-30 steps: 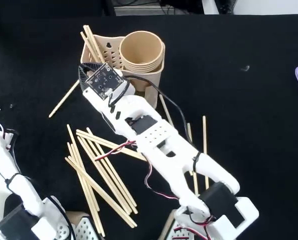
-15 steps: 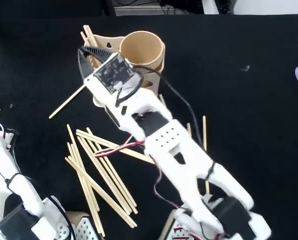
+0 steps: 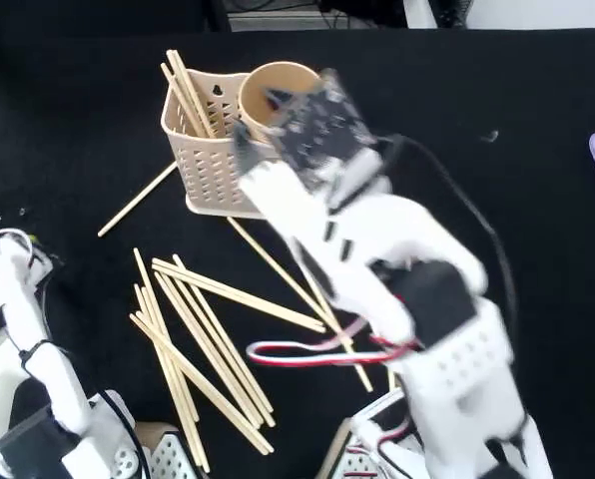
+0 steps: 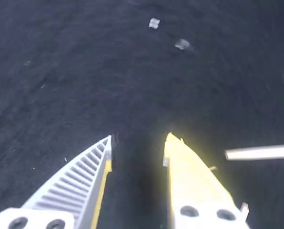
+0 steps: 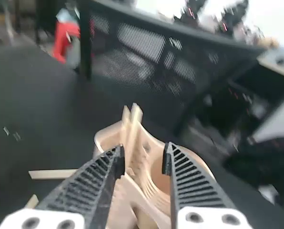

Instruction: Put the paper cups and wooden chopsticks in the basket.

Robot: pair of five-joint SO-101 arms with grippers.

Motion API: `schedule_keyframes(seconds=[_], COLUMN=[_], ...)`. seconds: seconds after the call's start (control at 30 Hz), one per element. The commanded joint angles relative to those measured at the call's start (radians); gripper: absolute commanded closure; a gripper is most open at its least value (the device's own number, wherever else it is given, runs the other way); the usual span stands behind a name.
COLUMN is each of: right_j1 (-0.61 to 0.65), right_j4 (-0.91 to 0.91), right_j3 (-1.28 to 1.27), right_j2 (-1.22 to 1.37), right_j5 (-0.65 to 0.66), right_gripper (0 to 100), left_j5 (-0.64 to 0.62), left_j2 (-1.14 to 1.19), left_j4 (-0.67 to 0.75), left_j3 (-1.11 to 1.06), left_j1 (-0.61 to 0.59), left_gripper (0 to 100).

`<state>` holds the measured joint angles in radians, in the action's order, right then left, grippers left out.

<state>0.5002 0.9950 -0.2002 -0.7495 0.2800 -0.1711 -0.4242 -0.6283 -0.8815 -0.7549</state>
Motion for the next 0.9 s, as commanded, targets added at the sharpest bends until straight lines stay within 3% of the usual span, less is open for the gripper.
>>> schedule_keyframes(seconds=[0.0, 0.17, 0.33, 0.53, 0.63, 0.87], right_j1=[-0.124, -0.319, -0.497, -0.502, -0.509, -0.457], right_j4=[0.098, 0.161, 0.021, -0.270, -0.351, -0.508], right_j3=[0.002, -0.197, -0.555, -0.949, -1.013, -1.152], right_j2=[-0.102, -0.209, -0.225, -0.231, -0.225, -0.228], right_j5=[-0.003, 0.000, -0.009, -0.121, -0.127, -0.121], right_gripper=[85.8, 85.8, 85.9, 85.8, 85.8, 86.0], left_j5=[0.201, 0.370, 0.491, 0.603, 0.647, 0.747], left_j2=[0.060, 0.278, 0.519, 0.770, 0.861, 1.057], left_j4=[-0.264, -0.434, -0.468, -0.473, -0.486, -0.664], left_j3=[0.246, 0.481, 0.719, 1.001, 1.113, 1.402], left_j1=[0.105, 0.193, 0.246, 0.317, 0.344, 0.381], left_gripper=[81, 81, 81, 81, 81, 81])
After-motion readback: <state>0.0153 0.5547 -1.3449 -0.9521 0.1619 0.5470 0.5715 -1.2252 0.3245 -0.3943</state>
